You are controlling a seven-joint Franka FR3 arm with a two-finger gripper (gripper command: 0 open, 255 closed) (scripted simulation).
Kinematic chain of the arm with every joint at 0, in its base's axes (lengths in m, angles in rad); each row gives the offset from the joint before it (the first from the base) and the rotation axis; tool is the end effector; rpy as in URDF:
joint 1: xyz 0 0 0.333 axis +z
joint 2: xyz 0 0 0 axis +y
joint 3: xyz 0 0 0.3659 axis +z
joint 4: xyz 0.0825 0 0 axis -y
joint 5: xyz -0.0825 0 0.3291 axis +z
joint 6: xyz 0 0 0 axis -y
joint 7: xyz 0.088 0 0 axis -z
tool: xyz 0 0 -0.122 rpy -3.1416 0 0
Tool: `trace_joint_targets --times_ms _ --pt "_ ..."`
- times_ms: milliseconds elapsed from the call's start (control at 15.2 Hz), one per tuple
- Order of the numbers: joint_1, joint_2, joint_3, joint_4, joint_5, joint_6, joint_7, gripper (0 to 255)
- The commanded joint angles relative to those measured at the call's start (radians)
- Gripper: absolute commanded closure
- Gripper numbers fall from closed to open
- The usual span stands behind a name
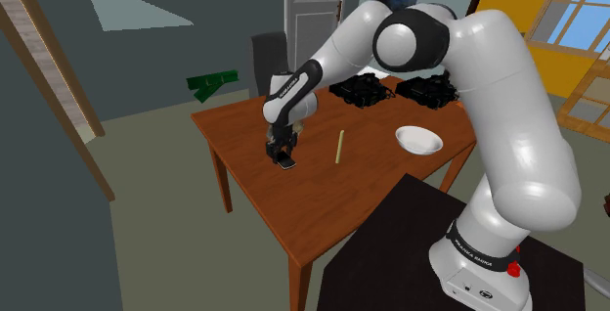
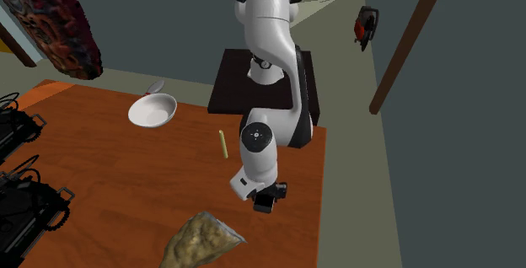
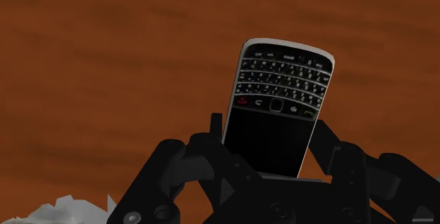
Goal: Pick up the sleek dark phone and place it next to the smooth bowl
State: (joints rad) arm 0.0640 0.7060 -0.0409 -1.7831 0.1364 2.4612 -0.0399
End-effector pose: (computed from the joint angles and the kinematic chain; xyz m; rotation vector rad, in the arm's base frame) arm 0.6499 0.0196 0.2224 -3.0830 0.0537 0.0398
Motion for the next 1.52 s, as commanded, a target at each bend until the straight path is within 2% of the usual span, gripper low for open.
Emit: trace_joint_targets --times_ms 0,1386,1452 --pt "0.000 -0.021 -0.002 -0.008 -0.001 -0.013 0.001 255" --pt "0.010 -0.216 -0.018 -0.012 -0.024 -0.203 0.025 255" --pt "-0.005 -0.225 -0.022 -0.027 -0.022 -0.199 0.003 255"
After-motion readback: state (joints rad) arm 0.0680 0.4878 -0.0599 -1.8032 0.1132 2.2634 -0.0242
